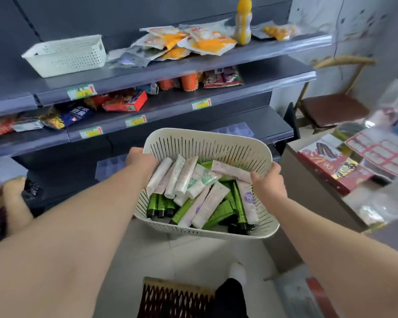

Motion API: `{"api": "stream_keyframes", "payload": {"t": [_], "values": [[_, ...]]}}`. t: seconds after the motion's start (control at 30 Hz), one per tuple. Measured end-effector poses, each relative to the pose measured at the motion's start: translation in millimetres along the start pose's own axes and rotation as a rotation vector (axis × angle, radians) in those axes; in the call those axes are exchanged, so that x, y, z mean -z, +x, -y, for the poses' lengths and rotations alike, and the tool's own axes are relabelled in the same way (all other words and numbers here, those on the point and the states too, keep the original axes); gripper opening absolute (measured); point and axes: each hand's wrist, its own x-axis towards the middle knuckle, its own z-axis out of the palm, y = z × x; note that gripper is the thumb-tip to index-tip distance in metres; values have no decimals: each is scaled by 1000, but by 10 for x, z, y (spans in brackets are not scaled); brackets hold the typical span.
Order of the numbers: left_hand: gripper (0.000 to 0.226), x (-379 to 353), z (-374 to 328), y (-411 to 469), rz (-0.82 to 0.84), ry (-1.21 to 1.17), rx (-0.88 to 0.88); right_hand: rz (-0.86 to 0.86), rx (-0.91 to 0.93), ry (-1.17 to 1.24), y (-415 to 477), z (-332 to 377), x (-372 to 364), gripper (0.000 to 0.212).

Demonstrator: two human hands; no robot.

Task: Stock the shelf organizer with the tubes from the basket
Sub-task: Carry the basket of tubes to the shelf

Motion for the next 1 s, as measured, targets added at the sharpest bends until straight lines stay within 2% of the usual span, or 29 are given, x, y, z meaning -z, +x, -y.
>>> {"api": "stream_keyframes", "payload": {"t": [0.17,0.33,0.4,0.5,0.73,1.0], "values": [[33,135,409,-320,95,-38,29,-76,2,-104,-491,-82,175,54],[25,206,748,-520,121,43,161,-9,-59,-182,-866,-336,154,53],[28,200,860,-548,128,68,251,40,-92,-206,-934,-429,110,58],[30,211,1068,-557,136,119,298,85,-117,-210,-1000,-542,-3,62],[18,578,1505,-457,126,21,235,84,-61,-196,-1209,-455,-355,59],[18,714,1468,-6,70,60,207,108,-50,-139,-1033,-305,-820,61]]}}
